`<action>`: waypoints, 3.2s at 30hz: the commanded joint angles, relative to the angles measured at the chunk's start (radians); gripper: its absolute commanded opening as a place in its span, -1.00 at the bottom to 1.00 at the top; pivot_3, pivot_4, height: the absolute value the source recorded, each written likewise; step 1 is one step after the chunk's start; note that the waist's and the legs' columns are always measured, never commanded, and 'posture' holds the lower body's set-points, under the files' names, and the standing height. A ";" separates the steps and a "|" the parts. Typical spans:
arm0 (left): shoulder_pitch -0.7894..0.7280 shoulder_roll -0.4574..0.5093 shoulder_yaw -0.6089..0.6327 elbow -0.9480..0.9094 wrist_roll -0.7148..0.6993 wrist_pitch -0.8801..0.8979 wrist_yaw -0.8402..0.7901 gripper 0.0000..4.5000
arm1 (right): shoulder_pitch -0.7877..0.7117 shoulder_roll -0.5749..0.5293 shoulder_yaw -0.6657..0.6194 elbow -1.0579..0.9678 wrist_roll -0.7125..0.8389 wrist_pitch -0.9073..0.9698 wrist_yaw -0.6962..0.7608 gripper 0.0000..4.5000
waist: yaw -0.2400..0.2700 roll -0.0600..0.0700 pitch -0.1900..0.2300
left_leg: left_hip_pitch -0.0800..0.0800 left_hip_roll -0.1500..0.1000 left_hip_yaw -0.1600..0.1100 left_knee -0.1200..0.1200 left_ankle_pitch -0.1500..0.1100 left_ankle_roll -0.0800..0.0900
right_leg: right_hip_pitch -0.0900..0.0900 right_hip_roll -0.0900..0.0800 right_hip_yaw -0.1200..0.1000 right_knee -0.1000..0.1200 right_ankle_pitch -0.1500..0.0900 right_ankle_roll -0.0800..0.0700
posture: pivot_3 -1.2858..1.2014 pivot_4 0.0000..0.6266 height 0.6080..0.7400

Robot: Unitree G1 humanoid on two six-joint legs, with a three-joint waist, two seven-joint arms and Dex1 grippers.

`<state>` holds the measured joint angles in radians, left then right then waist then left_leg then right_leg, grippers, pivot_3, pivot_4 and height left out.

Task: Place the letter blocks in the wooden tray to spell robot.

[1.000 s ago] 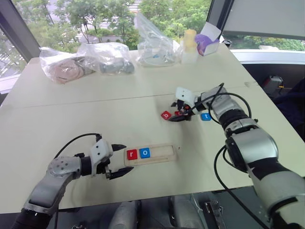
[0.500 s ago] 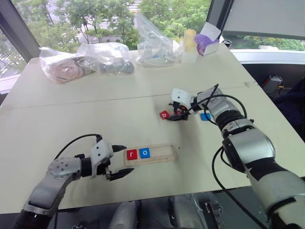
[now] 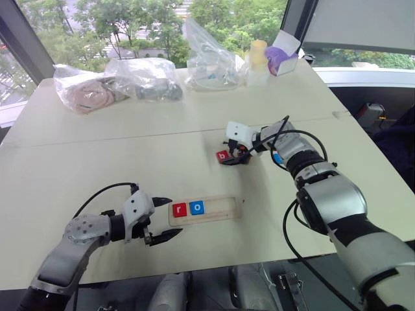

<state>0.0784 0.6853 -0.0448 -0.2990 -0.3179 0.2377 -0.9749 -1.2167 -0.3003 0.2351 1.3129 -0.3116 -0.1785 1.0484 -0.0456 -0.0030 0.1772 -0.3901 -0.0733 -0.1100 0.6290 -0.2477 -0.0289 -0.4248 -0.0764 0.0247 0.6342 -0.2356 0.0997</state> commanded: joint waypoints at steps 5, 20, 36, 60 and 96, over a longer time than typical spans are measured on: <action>0.002 0.006 0.022 -0.035 -0.017 0.000 0.006 1.00 | -0.010 0.003 0.016 0.012 -0.017 0.015 -0.005 -0.12 | 0.000 0.000 0.000 | 0.000 0.000 0.000 0.000 0.000 0.000 | 0.000 0.000 0.000 0.000 0.000 0.000 | 0.03 -0.52 1.00; -0.035 0.014 -0.009 -0.036 -0.025 0.012 -0.036 1.00 | 0.019 -0.049 -0.069 -0.181 0.135 0.099 0.226 -0.49 | 0.001 0.000 0.000 | 0.000 0.000 0.000 0.000 0.000 0.000 | 0.000 0.000 0.000 0.000 0.000 0.000 | 0.03 -0.52 1.00; -0.245 0.044 -0.056 -0.011 -0.083 0.154 -0.125 1.00 | 0.686 -0.283 0.088 -1.647 0.311 0.868 0.218 -0.49 | 0.029 0.001 0.001 | -0.001 0.001 -0.001 0.004 0.001 0.000 | 0.002 -0.002 -0.001 -0.001 0.000 -0.001 | 0.03 -0.52 1.00; -0.246 0.045 -0.089 -0.106 -0.063 0.237 -0.038 1.00 | 0.635 -0.276 0.253 -1.650 0.318 0.937 0.061 -0.49 | 0.031 0.000 0.001 | -0.002 0.000 -0.001 0.003 0.000 0.000 | 0.001 -0.002 -0.002 -0.002 0.000 0.000 | 0.03 -0.52 1.00; -0.246 0.046 -0.080 -0.137 -0.075 0.258 0.003 1.00 | 0.600 -0.291 0.251 -1.626 0.348 0.928 0.048 0.98 | 0.031 -0.001 0.001 | -0.002 0.000 -0.001 0.003 0.000 0.000 | 0.001 -0.002 -0.002 -0.002 0.000 0.000 | 0.03 -0.52 1.00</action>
<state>-0.1612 0.7261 -0.1410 -0.3974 -0.3823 0.4955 -0.9740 -0.5941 -0.5873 0.5051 -0.3022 0.0234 0.7585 1.1018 -0.0146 -0.0035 0.1781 -0.3921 -0.0730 -0.1109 0.6320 -0.2472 -0.0288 -0.4233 -0.0783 0.0226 0.6317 -0.2355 0.0997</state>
